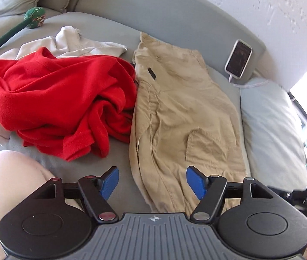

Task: Fold clothes
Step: 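Move both open grippers along the folded trousers to the cuffs, then grasp the trouser cuffs with both grippers and lift them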

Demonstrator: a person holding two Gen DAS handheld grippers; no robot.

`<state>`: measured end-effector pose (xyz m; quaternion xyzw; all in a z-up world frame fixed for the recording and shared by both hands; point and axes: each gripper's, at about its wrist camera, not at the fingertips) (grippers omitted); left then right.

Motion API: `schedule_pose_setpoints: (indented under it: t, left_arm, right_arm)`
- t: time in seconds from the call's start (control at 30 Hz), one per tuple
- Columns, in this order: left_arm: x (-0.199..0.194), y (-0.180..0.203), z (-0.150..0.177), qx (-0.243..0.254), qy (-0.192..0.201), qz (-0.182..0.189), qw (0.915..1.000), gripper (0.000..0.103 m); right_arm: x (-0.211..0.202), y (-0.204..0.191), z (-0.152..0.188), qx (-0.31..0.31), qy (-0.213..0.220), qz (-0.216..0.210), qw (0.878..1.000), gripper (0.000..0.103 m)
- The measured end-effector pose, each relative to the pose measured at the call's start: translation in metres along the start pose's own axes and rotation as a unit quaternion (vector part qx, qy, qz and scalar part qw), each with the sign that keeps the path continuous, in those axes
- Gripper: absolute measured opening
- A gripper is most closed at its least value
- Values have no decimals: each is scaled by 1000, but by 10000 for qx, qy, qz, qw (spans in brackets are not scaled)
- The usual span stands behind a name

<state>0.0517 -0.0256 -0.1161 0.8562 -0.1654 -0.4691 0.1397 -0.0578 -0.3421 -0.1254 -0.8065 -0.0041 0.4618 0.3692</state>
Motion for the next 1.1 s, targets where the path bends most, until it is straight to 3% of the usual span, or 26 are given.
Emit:
schedule_pose_setpoints:
  t: [0.33, 0.4, 0.43, 0.57, 0.63, 0.7, 0.77, 0.93, 1.0, 1.1]
  left_arm:
    - [33, -6, 2, -438, -581, 238, 9971, 62]
    - [38, -6, 4, -475, -685, 345, 9959, 62]
    - [41, -6, 4, -471, -721, 389, 9955, 63]
    - [50, -2, 8, -375, -775, 438, 9953, 63]
    - [53, 0, 8, -309, -777, 435, 9956, 63]
    - [54, 3, 8, -192, -775, 444, 9958, 63]
    - [54, 7, 9, -62, -795, 484, 9956, 62]
    - [63, 21, 13, 378, -955, 653, 9926, 62]
    - [65, 23, 13, 475, -1005, 650, 9917, 56]
    - [66, 22, 11, 509, -1043, 563, 9916, 33]
  right_arm:
    - [27, 12, -8, 308, -445, -132, 9984, 53]
    - [30, 14, -9, 377, -432, -47, 9983, 85]
    - [31, 15, -9, 411, -369, -4, 9985, 87]
    - [35, 18, -13, 279, -353, -14, 9990, 86]
    - [39, 20, -16, 230, -414, -43, 9989, 78]
    - [45, 24, -17, 211, -497, -34, 9985, 61]
    - [51, 28, -16, 224, -606, 15, 9979, 58]
    - [61, 30, -15, 22, -597, -325, 9977, 59]
    - [65, 28, -13, -163, -556, -401, 9975, 59]
    - [70, 21, -10, -577, -485, -390, 9964, 54]
Point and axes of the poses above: each gripper's, at about its wrist camera, not at the fingertips, and x roughly the way its jaws point, y to its right, z to its underside
